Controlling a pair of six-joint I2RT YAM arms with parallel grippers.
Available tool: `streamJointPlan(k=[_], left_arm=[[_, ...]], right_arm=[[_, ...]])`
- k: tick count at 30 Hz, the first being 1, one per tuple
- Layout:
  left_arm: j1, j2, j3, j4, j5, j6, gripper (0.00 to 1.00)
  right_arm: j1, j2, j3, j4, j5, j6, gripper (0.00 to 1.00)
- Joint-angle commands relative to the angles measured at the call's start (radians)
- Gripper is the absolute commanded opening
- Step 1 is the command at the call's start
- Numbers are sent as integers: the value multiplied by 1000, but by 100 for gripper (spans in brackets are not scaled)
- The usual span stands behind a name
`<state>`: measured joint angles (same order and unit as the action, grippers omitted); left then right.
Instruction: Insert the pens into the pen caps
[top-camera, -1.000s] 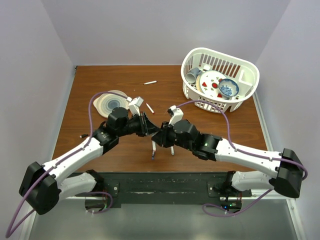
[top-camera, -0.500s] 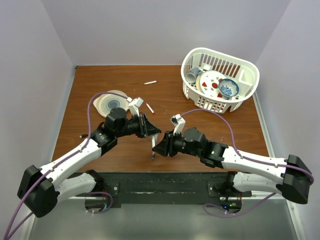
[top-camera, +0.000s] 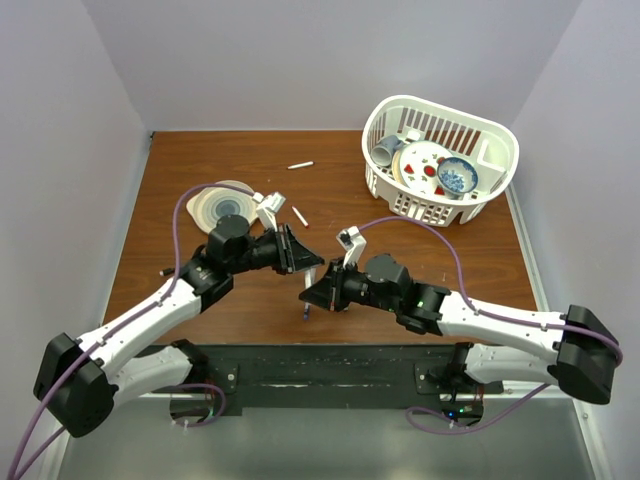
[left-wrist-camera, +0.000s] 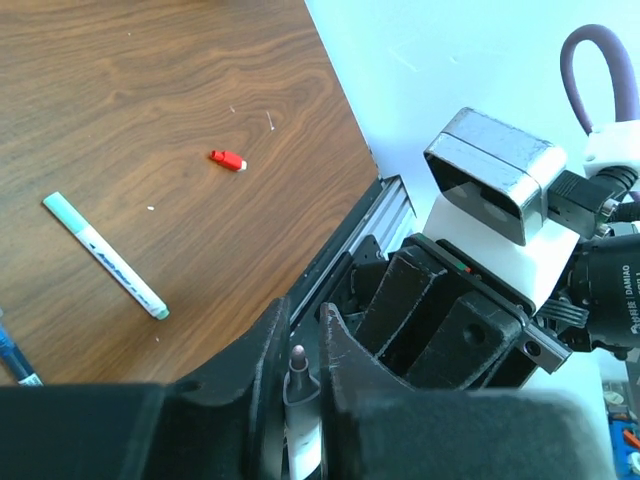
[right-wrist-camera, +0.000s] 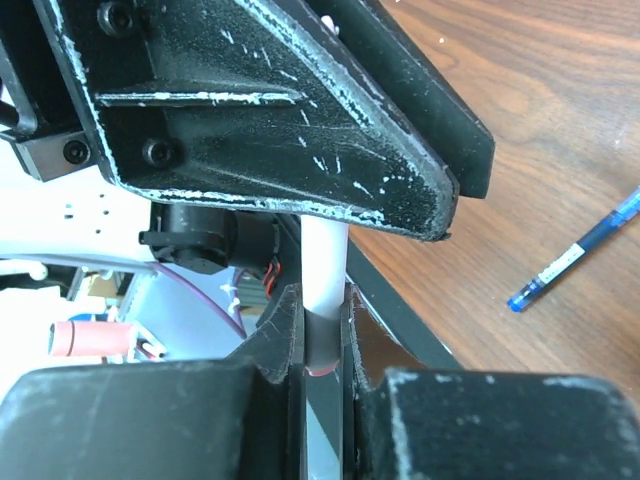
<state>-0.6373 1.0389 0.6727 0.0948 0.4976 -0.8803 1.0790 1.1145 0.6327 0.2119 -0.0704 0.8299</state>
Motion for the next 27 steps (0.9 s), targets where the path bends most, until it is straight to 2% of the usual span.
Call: streamJointPlan(k=[1,2,4,5,8,12,15,17,21,24,27], left_arm=[[-2,-30,33,-3,-39,-14,39],[-2,-33,40,-48,-59,-10,54],[1,-30,68,-92,-126,15,64],[-1,-25,80,-175,-154,24,71],[10,-2,139,-307,-267,47,77],[42,16,215,-481,-494,-76,77],[70,9,212,-559,-601,-156,78],[88,-11,206,-590,-648,-167,77],[114,-56,205,-662,-912,-126,74],[181,-60,209,-731,-1020,-123,74],[284,-27,211,-817,-1015,-134,74]], right_arm=[[6,-2,5,63,0,2,0],[6,-11,7,57,6,2,0],[7,-24,-4,52,20,-2,0],[7,-47,-13,58,38,0,0],[6,-77,-51,54,69,-2,0],[6,-157,-79,8,113,-18,0],[7,-221,-102,-28,144,-21,0],[7,-257,-111,-58,156,-29,0],[6,-323,-113,-115,167,-52,0],[7,-363,-114,-146,181,-69,0],[7,-380,-117,-169,188,-81,0]])
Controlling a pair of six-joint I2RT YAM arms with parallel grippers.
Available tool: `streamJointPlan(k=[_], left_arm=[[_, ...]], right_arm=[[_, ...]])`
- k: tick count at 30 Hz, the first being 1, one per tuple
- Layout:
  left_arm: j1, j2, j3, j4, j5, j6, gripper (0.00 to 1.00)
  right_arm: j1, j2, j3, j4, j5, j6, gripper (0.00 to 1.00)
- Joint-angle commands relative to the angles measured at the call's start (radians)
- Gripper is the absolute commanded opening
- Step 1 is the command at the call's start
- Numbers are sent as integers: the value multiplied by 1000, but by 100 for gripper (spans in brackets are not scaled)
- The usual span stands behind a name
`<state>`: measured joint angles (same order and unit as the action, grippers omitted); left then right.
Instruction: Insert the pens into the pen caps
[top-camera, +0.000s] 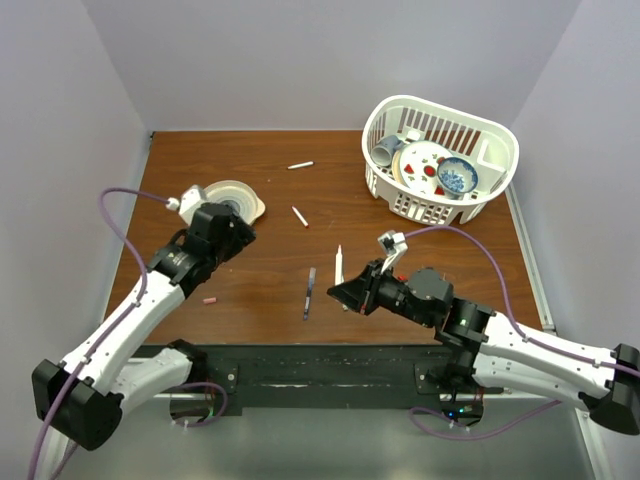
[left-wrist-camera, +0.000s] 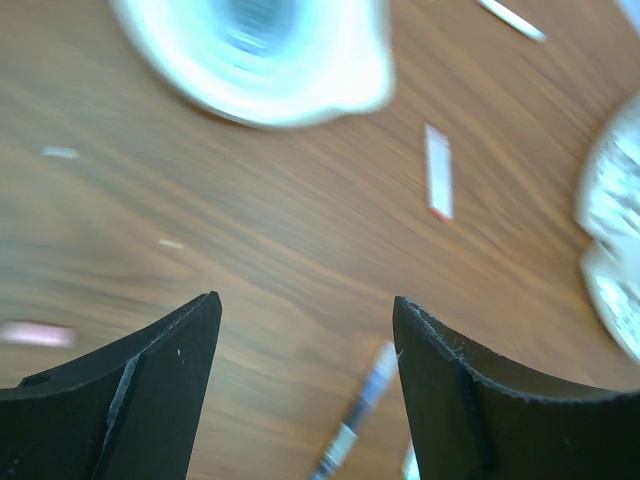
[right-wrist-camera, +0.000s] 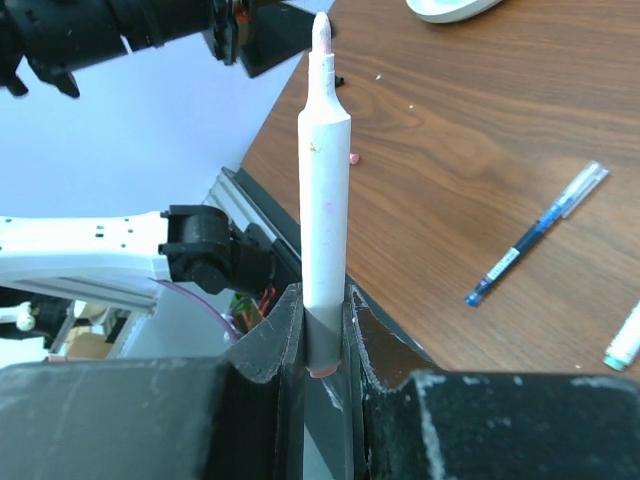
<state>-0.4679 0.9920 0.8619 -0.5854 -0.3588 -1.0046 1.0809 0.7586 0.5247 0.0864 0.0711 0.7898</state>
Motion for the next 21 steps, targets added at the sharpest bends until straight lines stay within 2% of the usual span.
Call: streamJointPlan(k=[1,5,6,7,9,10,12,13,14,15,17,21], left_arm=[[133,43,22,-157,-155,4,74],[163,92,20,-131,-230,174,74],[163,100,22,-92,-244,390,74],[163,115,23,-6,-229,516,73],[163,138,52,16,-130,770,72],[163,170,72,18,-76,835,70],[163,207,135,3,44,982,64],[161,241,152,-22,88,1041,56],[158,256,158,-33,139,1105,52],[150,270,164,-56,188,1221,51],[108,306,154,-103,137,1317,51],[84,344,150,-229,155,1566,53]], right_arm=[[4,-24,-11,-45,47,-43,0],[5,-18,-17,-33,36,-49,0],[5,-16,-20,-27,32,-52,0],[4,-15,-19,-24,27,-55,0],[4,-4,-6,-42,16,-60,0],[4,-2,1,-56,15,-67,0],[5,5,29,-83,13,-81,0],[4,11,40,-111,13,-93,0],[4,18,50,-131,13,-98,0],[4,24,70,-138,9,-106,0],[5,48,109,-175,-2,-129,0],[5,58,152,-229,7,-159,0]])
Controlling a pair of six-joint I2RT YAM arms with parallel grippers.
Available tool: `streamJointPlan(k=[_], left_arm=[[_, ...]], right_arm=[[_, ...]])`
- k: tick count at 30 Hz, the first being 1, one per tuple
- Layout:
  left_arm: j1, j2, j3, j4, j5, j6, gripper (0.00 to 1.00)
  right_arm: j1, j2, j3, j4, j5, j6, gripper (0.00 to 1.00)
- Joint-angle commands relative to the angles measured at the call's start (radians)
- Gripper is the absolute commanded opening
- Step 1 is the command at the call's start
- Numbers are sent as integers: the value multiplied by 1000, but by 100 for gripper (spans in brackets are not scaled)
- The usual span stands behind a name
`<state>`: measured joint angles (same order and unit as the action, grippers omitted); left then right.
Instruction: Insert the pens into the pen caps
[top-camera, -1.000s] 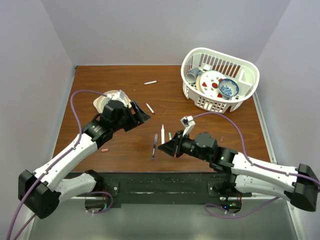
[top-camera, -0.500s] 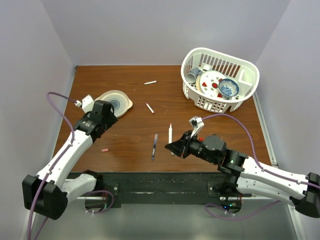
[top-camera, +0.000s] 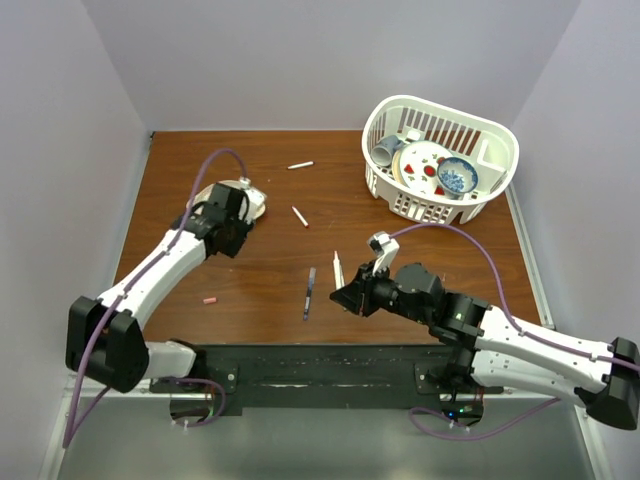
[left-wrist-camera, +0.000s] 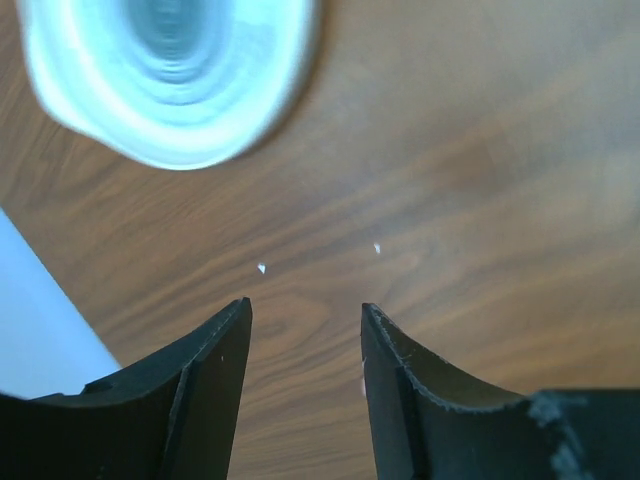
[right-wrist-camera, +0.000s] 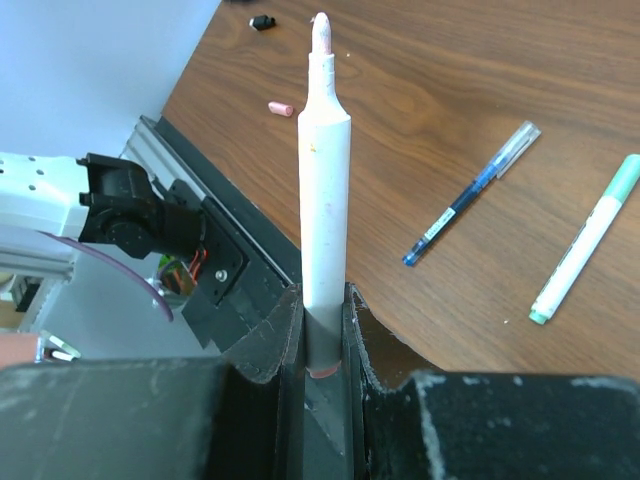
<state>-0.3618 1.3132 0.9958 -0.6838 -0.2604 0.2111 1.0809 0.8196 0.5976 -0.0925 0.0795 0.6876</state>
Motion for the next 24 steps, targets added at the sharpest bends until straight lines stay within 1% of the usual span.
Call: streamJointPlan(k=[1,2,4,5,9,11,14,17,20,24], left_arm=[[-20,18,3,-138,65,390,53],[-19,12,-8,-140,97,448,54],[-9,-5,-25,-145,168,482,54],[-8,-11,-35,-137,182,499,54],[9,-37,-115,-114,187,565,54],[43,-37,-161,-109,199,585,54],[57,-42,-230,-85,205,571,54],[60,-26,-279,-73,165,562,55],[78,-11,-284,-56,167,562,55],[90,6,-293,-74,174,551,55]], right_arm=[[5,-13,83,-55,8,-57,0],[5,-16,88,-58,12,-59,0],[4,-22,99,-78,32,-59,0],[5,-19,109,-84,37,-59,0],[4,-22,126,-87,39,-45,0],[4,-31,131,-92,39,-45,0],[4,-46,134,-101,45,-48,0],[4,-60,126,-93,54,-46,0],[5,-54,134,-85,55,-54,0],[4,-31,160,-101,43,-83,0]])
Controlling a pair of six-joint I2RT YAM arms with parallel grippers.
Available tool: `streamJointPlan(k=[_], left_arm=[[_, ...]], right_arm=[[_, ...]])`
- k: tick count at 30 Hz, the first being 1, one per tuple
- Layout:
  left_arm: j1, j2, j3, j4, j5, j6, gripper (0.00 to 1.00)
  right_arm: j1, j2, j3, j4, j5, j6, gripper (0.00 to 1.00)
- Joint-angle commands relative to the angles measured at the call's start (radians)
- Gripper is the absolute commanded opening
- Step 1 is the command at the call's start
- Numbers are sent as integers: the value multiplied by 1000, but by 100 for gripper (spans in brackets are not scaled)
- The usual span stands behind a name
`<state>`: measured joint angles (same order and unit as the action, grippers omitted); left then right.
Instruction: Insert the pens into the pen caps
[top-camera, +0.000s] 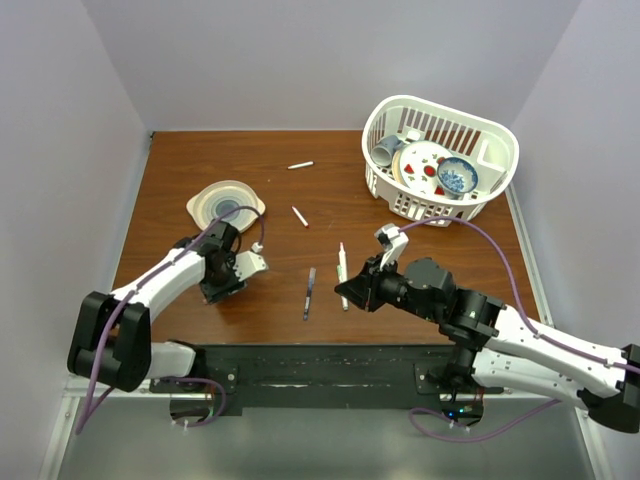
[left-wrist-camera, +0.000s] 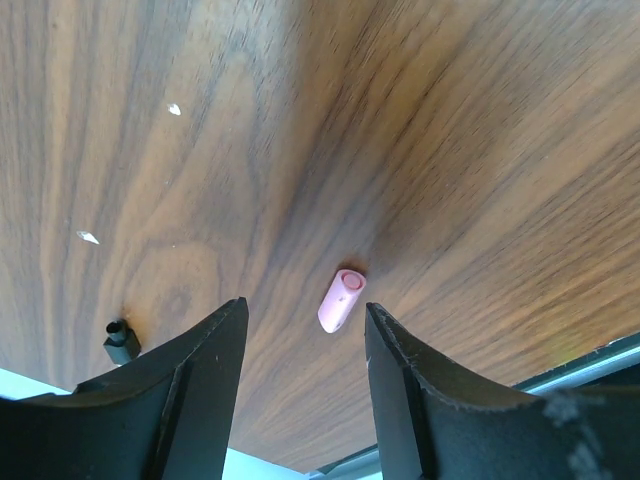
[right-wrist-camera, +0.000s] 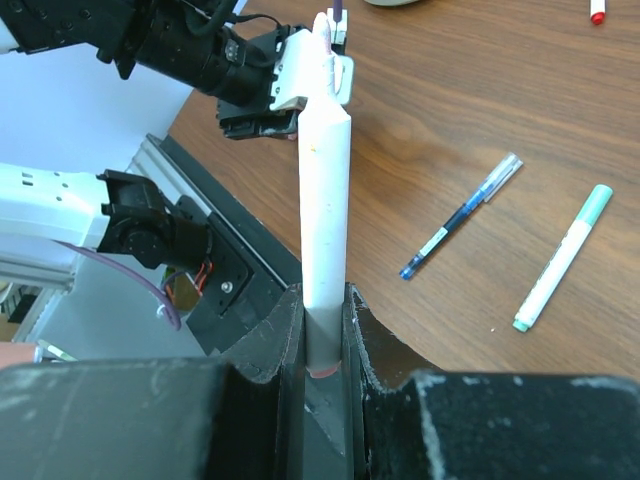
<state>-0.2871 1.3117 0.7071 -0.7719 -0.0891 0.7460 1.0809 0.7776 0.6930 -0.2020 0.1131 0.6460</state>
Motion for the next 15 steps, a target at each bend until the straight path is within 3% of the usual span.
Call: streamJointPlan(k=[1,10,15], left_arm=[[17,6,-15,20,8,12,55],[17,-12,-74,19,43,-10,52],[19,35,-51,37,83,-36,34]], right_arm=[[4,11,72,7,11,-46,0],[5,6,96,-11,10,-71,0],[5,-18,97,-14,19,-68,0]])
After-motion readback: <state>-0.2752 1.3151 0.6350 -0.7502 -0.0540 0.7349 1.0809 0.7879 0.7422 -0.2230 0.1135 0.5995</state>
